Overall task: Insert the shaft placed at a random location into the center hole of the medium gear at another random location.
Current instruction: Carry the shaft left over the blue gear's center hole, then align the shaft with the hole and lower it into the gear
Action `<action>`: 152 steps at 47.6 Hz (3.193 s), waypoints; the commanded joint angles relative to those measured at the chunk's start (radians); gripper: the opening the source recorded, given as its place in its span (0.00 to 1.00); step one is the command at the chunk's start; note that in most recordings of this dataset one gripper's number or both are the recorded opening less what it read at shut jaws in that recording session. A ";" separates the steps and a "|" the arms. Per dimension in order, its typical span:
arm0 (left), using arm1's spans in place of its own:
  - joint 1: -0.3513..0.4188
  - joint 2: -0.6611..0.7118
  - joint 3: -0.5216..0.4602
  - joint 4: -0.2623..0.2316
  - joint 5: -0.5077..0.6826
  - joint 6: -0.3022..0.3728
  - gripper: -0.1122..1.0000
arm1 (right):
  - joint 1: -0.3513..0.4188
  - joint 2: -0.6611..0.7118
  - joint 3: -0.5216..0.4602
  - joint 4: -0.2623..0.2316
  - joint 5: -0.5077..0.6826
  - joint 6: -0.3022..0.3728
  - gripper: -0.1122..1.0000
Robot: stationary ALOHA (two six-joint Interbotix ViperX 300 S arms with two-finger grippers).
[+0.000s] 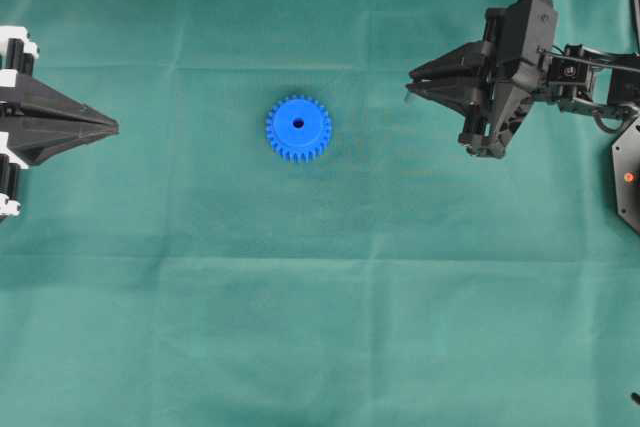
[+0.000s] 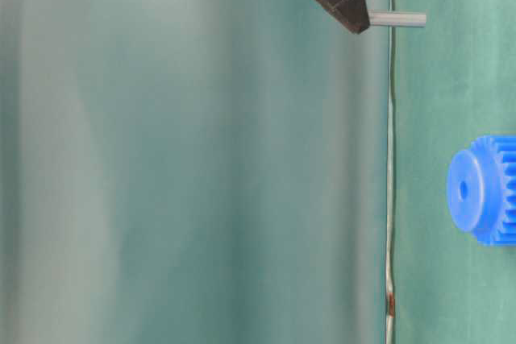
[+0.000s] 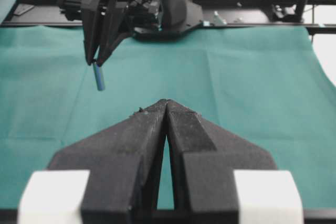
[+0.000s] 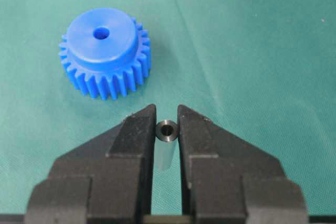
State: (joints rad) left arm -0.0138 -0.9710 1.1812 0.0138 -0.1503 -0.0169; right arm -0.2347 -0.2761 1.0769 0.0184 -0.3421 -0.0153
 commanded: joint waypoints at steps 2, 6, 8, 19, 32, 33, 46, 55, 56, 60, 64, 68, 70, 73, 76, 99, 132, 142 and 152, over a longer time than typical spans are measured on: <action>-0.002 0.003 -0.025 0.003 -0.005 -0.002 0.10 | 0.006 -0.003 -0.029 0.000 0.003 -0.011 0.21; -0.002 0.005 -0.025 0.003 -0.005 -0.002 0.10 | 0.012 0.006 -0.038 0.002 0.000 -0.011 0.21; -0.002 0.003 -0.025 0.003 -0.005 -0.002 0.10 | 0.017 0.014 -0.048 0.002 -0.005 -0.011 0.21; -0.002 0.003 -0.025 0.003 -0.005 -0.002 0.10 | 0.040 0.084 -0.117 0.002 -0.011 -0.011 0.21; -0.002 0.003 -0.025 0.003 0.000 -0.003 0.10 | 0.071 0.198 -0.252 0.002 -0.006 -0.011 0.21; -0.002 0.005 -0.026 0.003 0.000 -0.003 0.10 | 0.074 0.210 -0.265 0.000 -0.006 -0.012 0.21; -0.002 0.005 -0.025 0.003 0.000 -0.005 0.10 | 0.084 0.310 -0.382 -0.002 0.000 -0.014 0.21; -0.002 0.003 -0.025 0.003 0.000 -0.005 0.10 | 0.091 0.356 -0.430 -0.002 0.002 -0.014 0.21; -0.002 0.005 -0.025 0.003 0.000 -0.005 0.10 | 0.091 0.359 -0.433 -0.002 0.002 -0.015 0.21; -0.002 0.003 -0.025 0.003 0.000 -0.005 0.10 | 0.092 0.370 -0.442 -0.002 0.002 -0.014 0.21; -0.002 0.003 -0.025 0.002 0.000 -0.005 0.10 | 0.092 0.374 -0.445 -0.002 0.002 -0.014 0.21; -0.002 0.003 -0.025 0.003 0.000 -0.005 0.10 | 0.092 0.373 -0.442 -0.002 0.002 -0.014 0.21; -0.002 0.003 -0.025 0.003 0.000 -0.005 0.10 | 0.092 0.374 -0.442 -0.002 0.002 -0.014 0.21; -0.002 0.003 -0.025 0.003 0.000 -0.005 0.10 | 0.094 0.374 -0.442 -0.002 0.002 -0.014 0.21; -0.002 0.005 -0.025 0.003 0.000 -0.005 0.10 | 0.092 0.374 -0.440 -0.002 0.002 -0.015 0.21; -0.002 0.003 -0.025 0.003 0.000 -0.005 0.10 | 0.100 0.403 -0.445 0.002 -0.005 -0.012 0.21; -0.002 0.005 -0.025 0.003 0.000 -0.005 0.10 | 0.114 0.449 -0.449 0.006 -0.028 -0.009 0.21; -0.002 0.005 -0.026 0.003 0.000 -0.005 0.10 | 0.114 0.426 -0.445 0.006 -0.025 -0.012 0.21; -0.002 0.005 -0.025 0.003 0.002 -0.005 0.10 | 0.114 0.388 -0.440 0.003 -0.021 -0.015 0.21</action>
State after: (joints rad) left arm -0.0138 -0.9710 1.1812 0.0138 -0.1442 -0.0199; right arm -0.1243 0.1565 0.6473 0.0215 -0.3605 -0.0153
